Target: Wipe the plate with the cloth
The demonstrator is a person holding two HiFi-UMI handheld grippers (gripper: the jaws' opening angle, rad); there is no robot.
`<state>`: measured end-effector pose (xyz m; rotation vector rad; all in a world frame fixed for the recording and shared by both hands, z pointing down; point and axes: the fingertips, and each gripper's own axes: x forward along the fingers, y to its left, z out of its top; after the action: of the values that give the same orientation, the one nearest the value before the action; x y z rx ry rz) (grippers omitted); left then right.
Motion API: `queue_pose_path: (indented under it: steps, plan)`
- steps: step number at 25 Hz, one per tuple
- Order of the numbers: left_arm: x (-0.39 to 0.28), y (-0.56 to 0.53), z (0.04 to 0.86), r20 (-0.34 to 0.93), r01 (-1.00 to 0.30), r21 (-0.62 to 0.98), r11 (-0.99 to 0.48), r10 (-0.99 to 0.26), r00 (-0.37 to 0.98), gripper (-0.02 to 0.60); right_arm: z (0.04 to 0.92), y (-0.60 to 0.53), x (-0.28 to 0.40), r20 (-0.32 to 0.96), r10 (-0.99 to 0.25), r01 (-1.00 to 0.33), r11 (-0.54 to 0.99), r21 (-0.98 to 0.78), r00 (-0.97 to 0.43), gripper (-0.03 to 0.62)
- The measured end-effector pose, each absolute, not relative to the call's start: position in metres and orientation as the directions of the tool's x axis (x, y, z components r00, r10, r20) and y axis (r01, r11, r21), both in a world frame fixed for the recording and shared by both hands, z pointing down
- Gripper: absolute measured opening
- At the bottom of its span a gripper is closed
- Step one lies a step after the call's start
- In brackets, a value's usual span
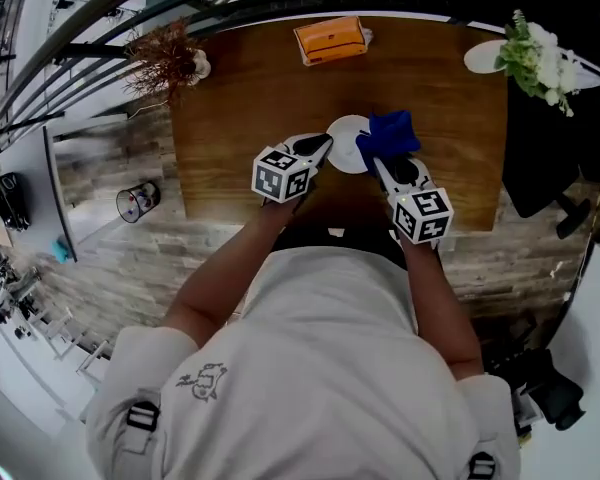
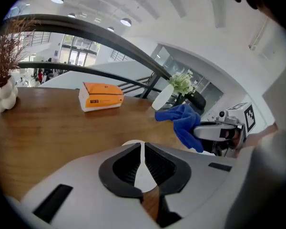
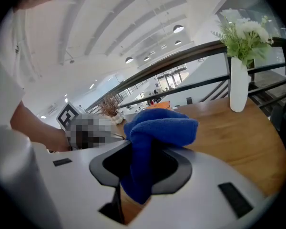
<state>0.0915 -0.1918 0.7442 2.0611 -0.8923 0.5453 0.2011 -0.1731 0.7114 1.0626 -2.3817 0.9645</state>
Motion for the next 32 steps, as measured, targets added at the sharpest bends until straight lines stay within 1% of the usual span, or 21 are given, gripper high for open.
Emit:
queue_pose_path:
  steps: [1,3,7,17,22,32]
  plan:
    - [0.091,-0.191,0.752,0.65,-0.755,0.503,-0.42,-0.391,0.651,0.017,0.72,-0.172,0.202,0.57,-0.5,-0.756,0.488,-0.437,-0.652,0.118]
    - [0.088,-0.189,0.769,0.67,-0.763,0.508,-0.399,-0.373,0.641,0.043,0.737,-0.171,0.203,0.591,-0.48,-0.757,0.493,-0.429,-0.648,0.118]
    - [0.082,-0.178,0.797,0.701,-0.774,0.524,-0.356,-0.336,0.63,0.077,0.771,-0.161,0.207,0.631,-0.447,-0.767,0.463,-0.443,-0.634,0.118]
    - [0.078,-0.173,0.848,0.739,-0.793,0.536,-0.289,-0.295,0.606,0.092,0.831,-0.157,0.204,0.67,-0.395,-0.771,0.428,-0.472,-0.629,0.118]
    - [0.08,-0.17,0.855,0.74,-0.792,0.544,-0.278,-0.286,0.609,0.109,0.849,-0.153,0.207,0.681,-0.381,-0.776,0.397,-0.491,-0.625,0.118]
    - [0.091,-0.173,0.855,0.713,-0.773,0.581,-0.257,-0.298,0.635,0.107,0.856,-0.154,0.209,0.66,-0.39,-0.764,0.389,-0.514,-0.642,0.118]
